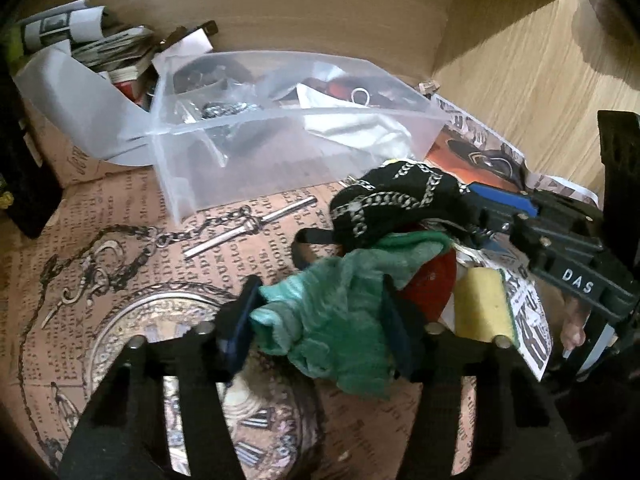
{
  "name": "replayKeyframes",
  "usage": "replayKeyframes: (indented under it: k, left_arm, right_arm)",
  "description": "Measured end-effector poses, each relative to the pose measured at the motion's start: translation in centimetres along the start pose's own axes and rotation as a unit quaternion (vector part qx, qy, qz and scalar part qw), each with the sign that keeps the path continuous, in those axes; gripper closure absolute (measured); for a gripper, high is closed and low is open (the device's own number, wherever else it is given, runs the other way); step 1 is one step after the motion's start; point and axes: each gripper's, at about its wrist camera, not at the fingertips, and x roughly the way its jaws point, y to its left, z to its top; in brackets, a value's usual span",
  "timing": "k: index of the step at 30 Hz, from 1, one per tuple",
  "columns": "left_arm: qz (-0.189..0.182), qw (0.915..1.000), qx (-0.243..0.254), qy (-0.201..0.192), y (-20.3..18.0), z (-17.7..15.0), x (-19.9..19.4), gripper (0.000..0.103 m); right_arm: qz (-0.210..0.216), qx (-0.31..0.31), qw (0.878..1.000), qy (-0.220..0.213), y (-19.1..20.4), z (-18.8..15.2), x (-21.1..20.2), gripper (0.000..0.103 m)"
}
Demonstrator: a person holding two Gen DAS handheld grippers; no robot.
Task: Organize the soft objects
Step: 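Lift the green cloth into the clear box and open the left tool while the right tool holds the cap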
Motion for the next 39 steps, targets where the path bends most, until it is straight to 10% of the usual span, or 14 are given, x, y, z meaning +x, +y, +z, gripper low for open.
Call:
replayKeyframes:
  k: [28,30,39]
  left_arm:
    - [0.081,0.9857,-0.023,-0.146,3.4,6.4,-7.7,0.065]
    - [0.089,0.9836,-0.023,-0.156,3.6,7.3,-7.8,0.065]
    - [0.109,0.9818,-0.028,-0.153,4.7,10.1,-5.2,0.065]
  right_arm:
    - [-0.024,0.040,0.985,-0.165,-2.2,6.3,-6.7,0.084]
    - [-0.024,0.038,0.984,-0.172,-2.2,7.1,-6.3,0.097]
    - [-0.014,0.014,0.993,-0.119,-2.0,8.9,-2.1,0.097]
